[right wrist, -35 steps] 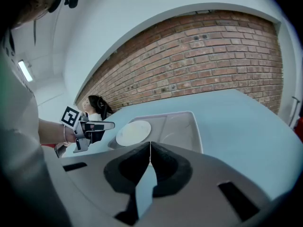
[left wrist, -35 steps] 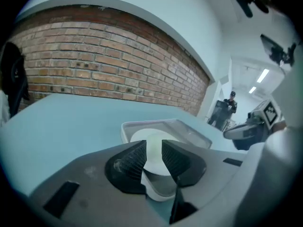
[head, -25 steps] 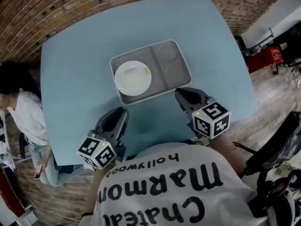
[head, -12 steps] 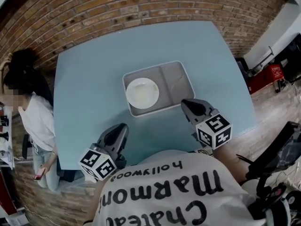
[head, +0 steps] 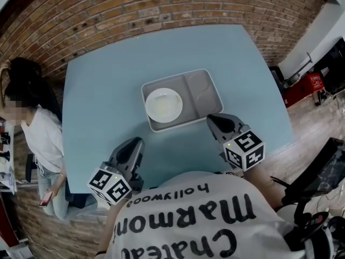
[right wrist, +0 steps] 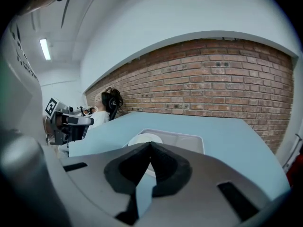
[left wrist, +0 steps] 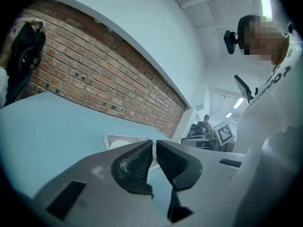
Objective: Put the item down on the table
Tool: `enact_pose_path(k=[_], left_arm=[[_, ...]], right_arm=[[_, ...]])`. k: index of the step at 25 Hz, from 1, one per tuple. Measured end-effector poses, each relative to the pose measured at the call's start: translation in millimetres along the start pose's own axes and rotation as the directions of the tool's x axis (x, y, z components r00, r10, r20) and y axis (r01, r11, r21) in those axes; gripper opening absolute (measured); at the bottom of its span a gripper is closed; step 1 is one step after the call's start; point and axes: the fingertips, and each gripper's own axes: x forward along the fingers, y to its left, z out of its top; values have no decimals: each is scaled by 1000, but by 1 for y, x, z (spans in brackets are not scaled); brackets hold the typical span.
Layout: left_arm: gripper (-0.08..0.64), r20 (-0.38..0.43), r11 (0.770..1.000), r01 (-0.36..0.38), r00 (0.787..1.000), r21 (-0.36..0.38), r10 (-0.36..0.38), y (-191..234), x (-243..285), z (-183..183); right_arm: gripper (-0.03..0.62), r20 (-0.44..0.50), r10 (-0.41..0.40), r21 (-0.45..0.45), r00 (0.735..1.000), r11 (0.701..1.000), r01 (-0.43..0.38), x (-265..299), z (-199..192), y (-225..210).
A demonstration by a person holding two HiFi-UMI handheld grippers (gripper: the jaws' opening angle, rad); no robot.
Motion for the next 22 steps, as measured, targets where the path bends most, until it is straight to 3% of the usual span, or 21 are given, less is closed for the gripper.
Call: enact_pose_path(k=[22], left_arm=[[29, -2, 999, 16, 1000, -28, -16, -6, -1, -12]], right_arm=[[9, -49, -28, -12, 998, 1000, 27, -10, -17, -2]])
